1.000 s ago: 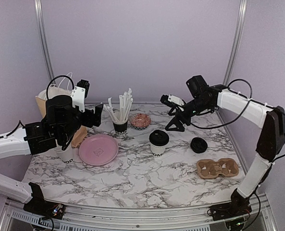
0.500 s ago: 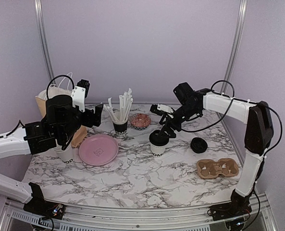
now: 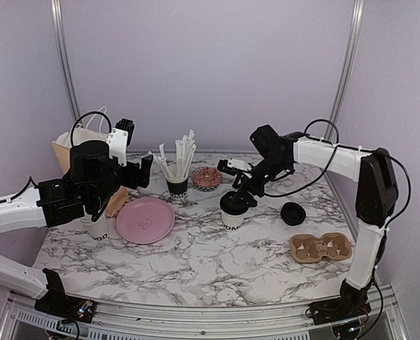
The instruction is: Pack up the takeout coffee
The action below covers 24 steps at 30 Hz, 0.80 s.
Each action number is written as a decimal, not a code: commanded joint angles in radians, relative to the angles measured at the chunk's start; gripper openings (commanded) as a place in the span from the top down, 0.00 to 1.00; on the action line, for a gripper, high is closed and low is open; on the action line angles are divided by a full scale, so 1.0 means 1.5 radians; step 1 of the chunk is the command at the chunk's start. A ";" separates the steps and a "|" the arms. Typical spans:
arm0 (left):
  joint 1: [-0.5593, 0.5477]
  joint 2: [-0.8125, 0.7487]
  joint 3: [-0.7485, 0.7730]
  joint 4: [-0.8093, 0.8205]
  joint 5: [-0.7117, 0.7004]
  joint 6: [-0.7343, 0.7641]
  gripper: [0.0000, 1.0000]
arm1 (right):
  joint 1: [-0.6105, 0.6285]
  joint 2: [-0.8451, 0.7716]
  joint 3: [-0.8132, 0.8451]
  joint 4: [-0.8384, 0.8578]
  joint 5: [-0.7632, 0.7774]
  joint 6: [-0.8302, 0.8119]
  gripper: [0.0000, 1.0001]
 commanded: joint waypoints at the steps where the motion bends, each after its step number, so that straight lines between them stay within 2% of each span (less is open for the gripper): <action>1: 0.004 0.008 0.027 -0.012 0.005 0.001 0.04 | 0.017 0.005 0.002 -0.001 0.032 -0.009 0.01; 4: 0.003 0.010 0.028 -0.014 0.005 0.000 0.04 | 0.019 0.009 0.000 0.002 0.035 -0.003 0.02; 9: 0.004 0.012 0.028 -0.013 0.006 0.001 0.04 | 0.020 0.012 0.001 0.001 0.049 0.001 0.09; 17: 0.004 0.014 0.029 -0.016 0.008 0.002 0.04 | 0.022 0.016 -0.007 -0.009 0.066 -0.002 0.08; 24: 0.004 0.015 0.030 -0.017 0.010 0.001 0.04 | 0.016 0.004 0.011 -0.017 0.068 0.008 0.19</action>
